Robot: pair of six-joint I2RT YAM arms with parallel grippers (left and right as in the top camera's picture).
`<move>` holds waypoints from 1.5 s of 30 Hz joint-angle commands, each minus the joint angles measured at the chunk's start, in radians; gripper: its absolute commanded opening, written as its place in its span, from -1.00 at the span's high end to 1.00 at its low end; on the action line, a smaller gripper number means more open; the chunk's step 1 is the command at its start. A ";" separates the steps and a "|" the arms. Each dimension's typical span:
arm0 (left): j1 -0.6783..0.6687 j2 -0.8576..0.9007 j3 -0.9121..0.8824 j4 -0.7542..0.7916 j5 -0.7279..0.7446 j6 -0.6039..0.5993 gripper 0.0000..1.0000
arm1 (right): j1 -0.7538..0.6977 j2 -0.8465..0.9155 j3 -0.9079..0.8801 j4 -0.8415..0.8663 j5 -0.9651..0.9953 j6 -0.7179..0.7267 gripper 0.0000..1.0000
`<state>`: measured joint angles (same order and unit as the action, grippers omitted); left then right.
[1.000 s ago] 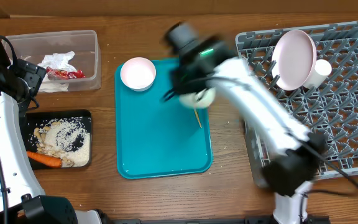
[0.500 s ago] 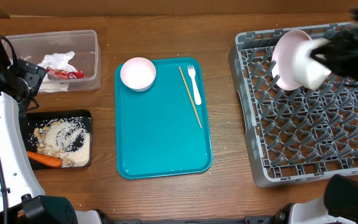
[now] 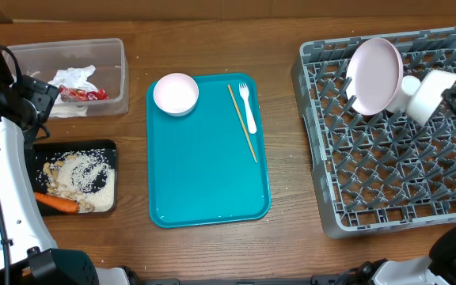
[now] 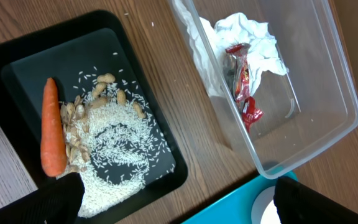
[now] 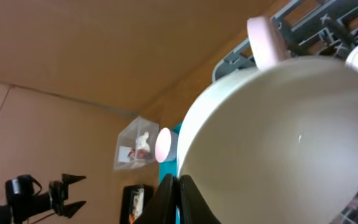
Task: Sort waste into correct bins and load items into the dishwasher rack
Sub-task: 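Lift the white bowl and carry it right over the rack, then lower the white bowl upside down into the rack and release it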
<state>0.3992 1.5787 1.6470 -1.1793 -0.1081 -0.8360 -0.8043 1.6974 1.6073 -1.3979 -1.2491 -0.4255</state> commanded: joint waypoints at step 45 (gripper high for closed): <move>-0.001 0.005 0.007 0.002 -0.003 -0.009 -1.00 | 0.074 0.023 -0.187 0.443 0.410 0.570 0.90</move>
<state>0.3992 1.5787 1.6470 -1.1790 -0.1078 -0.8356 -0.7200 1.7695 1.3708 -0.9356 -1.0760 -0.0017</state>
